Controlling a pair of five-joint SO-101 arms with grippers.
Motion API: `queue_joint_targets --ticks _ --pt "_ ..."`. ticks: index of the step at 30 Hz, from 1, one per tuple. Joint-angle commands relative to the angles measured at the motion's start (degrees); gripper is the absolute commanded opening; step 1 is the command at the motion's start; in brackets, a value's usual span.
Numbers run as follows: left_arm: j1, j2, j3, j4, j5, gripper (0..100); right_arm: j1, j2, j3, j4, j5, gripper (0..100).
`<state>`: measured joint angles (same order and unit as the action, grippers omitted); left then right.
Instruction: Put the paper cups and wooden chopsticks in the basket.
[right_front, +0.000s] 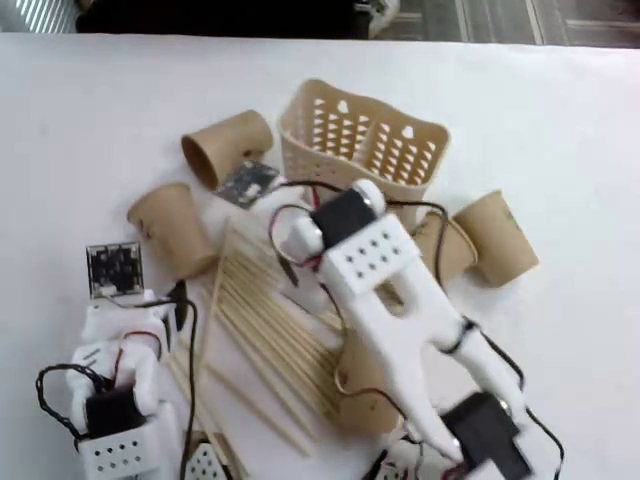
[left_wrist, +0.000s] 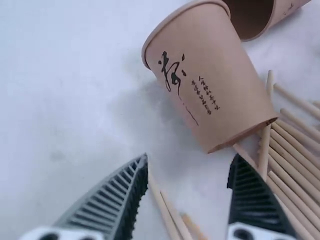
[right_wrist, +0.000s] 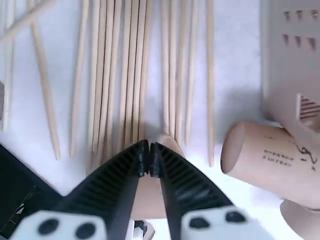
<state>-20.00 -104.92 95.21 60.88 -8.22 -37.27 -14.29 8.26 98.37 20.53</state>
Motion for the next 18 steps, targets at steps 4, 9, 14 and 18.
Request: queue_joint_targets --ticks 4,9,14,18 --pt "-0.6 0.5 -0.4 -1.1 -0.5 27 7.6 -8.5 8.0 0.5 -0.3 12.3" --pt "-0.6 0.5 -0.4 -1.1 -0.5 27 10.0 -5.7 12.8 0.4 -0.4 20.2" --pt "-0.6 0.5 -0.4 -1.1 -0.5 27 10.0 4.3 12.2 0.2 -0.4 20.4" --pt "-0.6 0.5 -0.4 -1.1 -0.5 27 9.9 12.5 9.1 0.2 -0.4 20.2"
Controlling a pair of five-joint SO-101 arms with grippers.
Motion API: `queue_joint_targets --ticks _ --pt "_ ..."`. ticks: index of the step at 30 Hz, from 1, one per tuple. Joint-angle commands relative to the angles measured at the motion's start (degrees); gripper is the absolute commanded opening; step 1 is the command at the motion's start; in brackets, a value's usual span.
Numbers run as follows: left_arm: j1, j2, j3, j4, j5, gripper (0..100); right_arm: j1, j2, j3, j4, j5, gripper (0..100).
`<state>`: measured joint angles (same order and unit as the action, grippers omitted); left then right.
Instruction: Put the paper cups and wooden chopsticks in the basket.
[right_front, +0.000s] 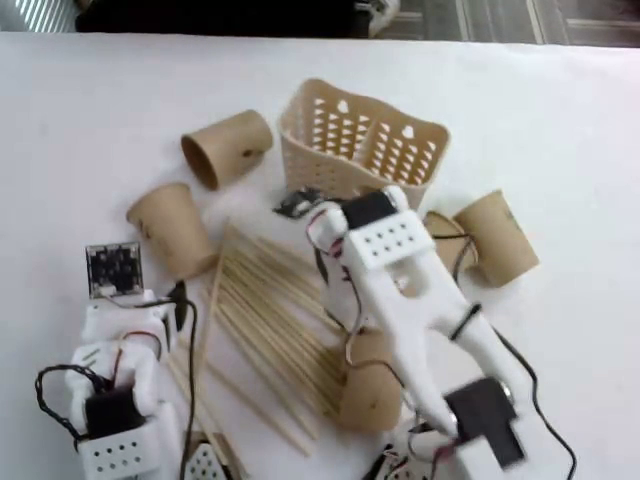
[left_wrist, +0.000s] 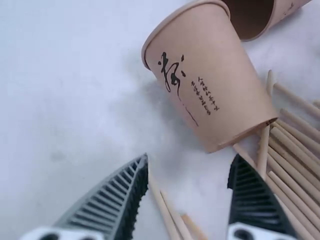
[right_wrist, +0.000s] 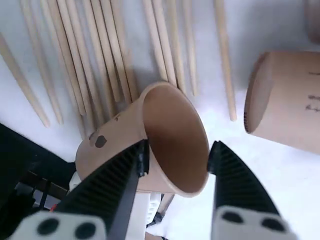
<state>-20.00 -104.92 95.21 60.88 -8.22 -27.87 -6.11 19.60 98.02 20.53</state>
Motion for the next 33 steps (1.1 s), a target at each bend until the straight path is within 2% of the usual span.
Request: queue_joint_targets --ticks 1,8,10,17,20,22,26,33 --pt "-0.6 0.5 -0.4 -1.1 -0.5 27 0.5 6.0 -2.8 0.6 -0.4 20.1" --pt "-0.6 0.5 -0.4 -1.1 -0.5 27 -4.2 10.3 -2.6 0.7 -0.4 19.9" --pt "-0.6 0.5 -0.4 -1.1 -0.5 27 -5.1 10.3 -2.0 0.7 -0.4 17.2" --pt "-0.6 0.5 -0.4 -1.1 -0.5 27 -0.8 10.3 -1.8 0.8 0.1 7.9" --pt "-0.6 0.5 -0.4 -1.1 -0.5 27 -0.8 10.2 -1.8 0.8 0.2 1.6" --pt "-0.6 0.5 -0.4 -1.1 -0.5 27 -1.7 9.9 -2.0 0.8 0.2 2.1" --pt "-0.6 0.5 -0.4 -1.1 -0.5 27 -4.5 5.2 -2.0 0.8 0.2 1.8" --pt "-0.6 0.5 -0.4 -1.1 -0.5 27 -9.7 -12.3 -2.4 0.9 0.2 1.8"
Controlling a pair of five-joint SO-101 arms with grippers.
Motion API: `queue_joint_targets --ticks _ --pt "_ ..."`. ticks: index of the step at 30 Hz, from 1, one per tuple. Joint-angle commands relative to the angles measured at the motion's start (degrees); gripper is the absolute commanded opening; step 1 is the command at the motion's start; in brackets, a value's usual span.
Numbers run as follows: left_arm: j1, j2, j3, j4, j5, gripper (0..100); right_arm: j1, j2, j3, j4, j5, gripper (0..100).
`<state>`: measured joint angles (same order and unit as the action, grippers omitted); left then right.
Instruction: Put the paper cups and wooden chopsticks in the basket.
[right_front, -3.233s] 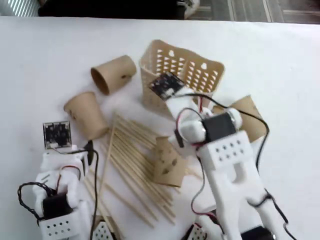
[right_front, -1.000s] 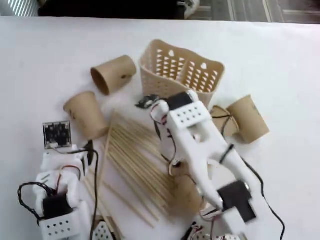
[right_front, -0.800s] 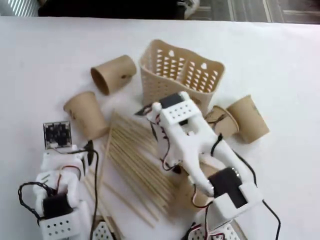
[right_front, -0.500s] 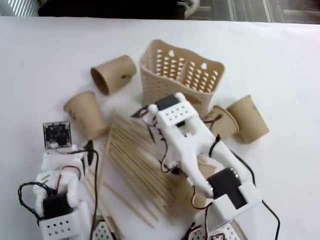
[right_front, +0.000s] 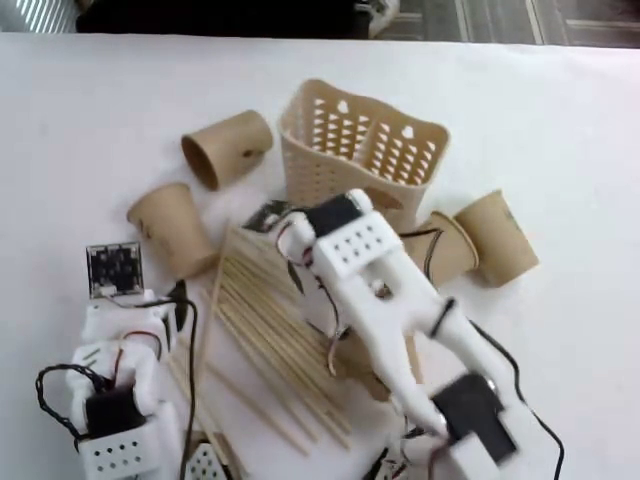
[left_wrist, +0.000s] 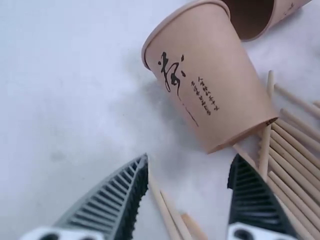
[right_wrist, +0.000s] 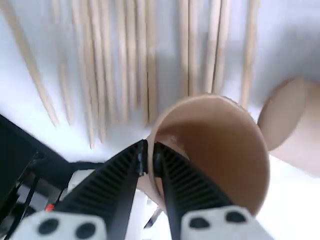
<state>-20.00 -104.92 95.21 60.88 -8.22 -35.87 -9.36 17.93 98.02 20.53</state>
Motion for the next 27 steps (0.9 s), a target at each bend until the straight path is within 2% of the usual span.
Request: queue_joint_targets --ticks 1,5,9,11,14,21,27 --pt "-0.6 0.5 -0.4 -1.1 -0.5 27 -2.4 -12.1 -0.7 0.9 0.2 1.8" --pt "-0.6 0.5 -0.4 -1.2 -0.5 27 -5.9 -24.7 -3.1 0.8 0.2 1.8" --pt "-0.6 0.5 -0.4 -1.2 -0.5 27 -8.9 -35.2 -11.3 0.7 0.2 1.8" --pt "-0.6 0.5 -0.4 -1.2 -0.5 27 -10.1 -38.3 -16.7 0.5 0.4 1.8" --pt "-0.6 0.5 -0.4 -1.2 -0.5 27 -9.5 -39.1 -24.9 0.5 4.7 1.8" --pt "-0.6 0.5 -0.4 -1.2 -0.5 27 3.7 -38.9 -29.9 -10.5 15.8 1.8" --pt "-0.6 0.5 -0.4 -1.2 -0.5 27 12.1 -35.1 -21.7 -23.7 22.3 1.8"
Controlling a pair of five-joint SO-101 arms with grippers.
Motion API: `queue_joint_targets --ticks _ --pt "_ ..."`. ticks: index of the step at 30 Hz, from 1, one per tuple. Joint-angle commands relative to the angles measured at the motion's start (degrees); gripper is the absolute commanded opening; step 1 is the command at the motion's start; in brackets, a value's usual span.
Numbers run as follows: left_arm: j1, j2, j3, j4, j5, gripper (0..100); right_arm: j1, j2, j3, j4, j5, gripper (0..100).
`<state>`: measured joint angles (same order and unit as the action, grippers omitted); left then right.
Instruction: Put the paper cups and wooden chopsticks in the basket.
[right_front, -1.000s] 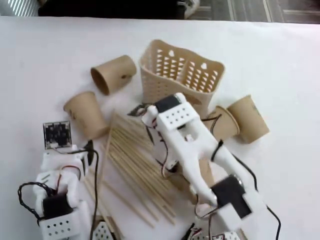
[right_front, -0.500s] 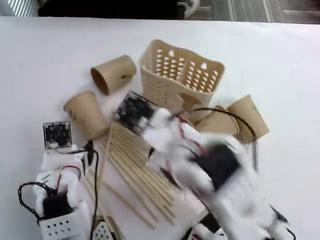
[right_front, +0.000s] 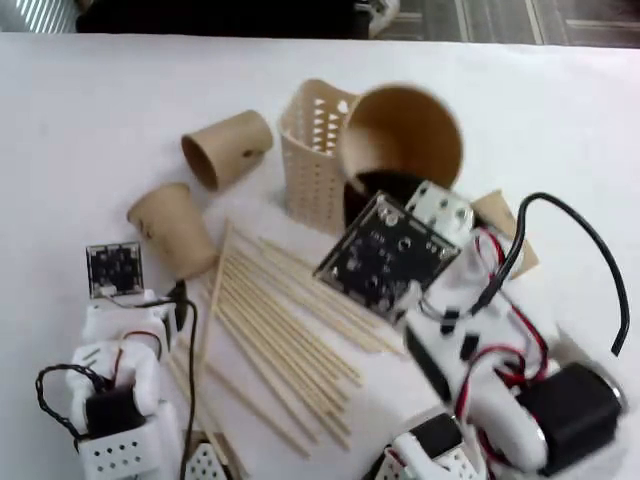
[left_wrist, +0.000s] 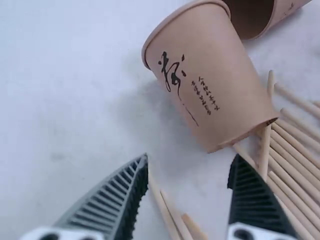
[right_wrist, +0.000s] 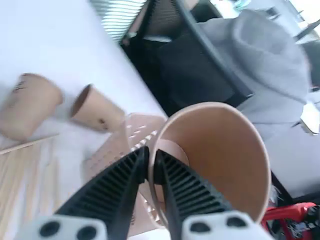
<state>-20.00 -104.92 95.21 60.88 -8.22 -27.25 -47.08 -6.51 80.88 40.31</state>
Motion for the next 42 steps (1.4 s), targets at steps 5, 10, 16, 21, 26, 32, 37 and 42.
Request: queue_joint_targets --ticks 5,10,16,21,26,32,37,42 --pt "-0.6 0.5 -0.4 -1.2 -0.5 27 6.8 7.0 10.8 -16.6 3.9 1.8" --pt "-0.6 0.5 -0.4 -1.2 -0.5 27 8.7 10.9 14.0 -17.1 3.6 1.8" --pt "-0.6 0.5 -0.4 -1.2 -0.5 27 11.6 15.3 14.8 -17.1 3.5 1.8" --pt "-0.6 0.5 -0.4 -1.2 -0.5 27 12.4 17.5 14.3 -15.3 3.5 1.8" --pt "-0.5 0.5 -0.4 -1.2 -0.5 27 12.4 18.6 14.2 -13.9 1.8 13.2" --pt "-0.5 0.5 -0.4 -1.2 -0.5 27 13.7 15.2 5.8 -9.2 -5.1 24.1" --pt "-0.6 0.5 -0.4 -1.2 -0.5 27 16.4 12.2 -0.9 3.4 -5.4 21.8" --pt "-0.6 0.5 -0.4 -1.2 -0.5 27 23.8 11.8 -0.9 14.8 -5.5 20.9"
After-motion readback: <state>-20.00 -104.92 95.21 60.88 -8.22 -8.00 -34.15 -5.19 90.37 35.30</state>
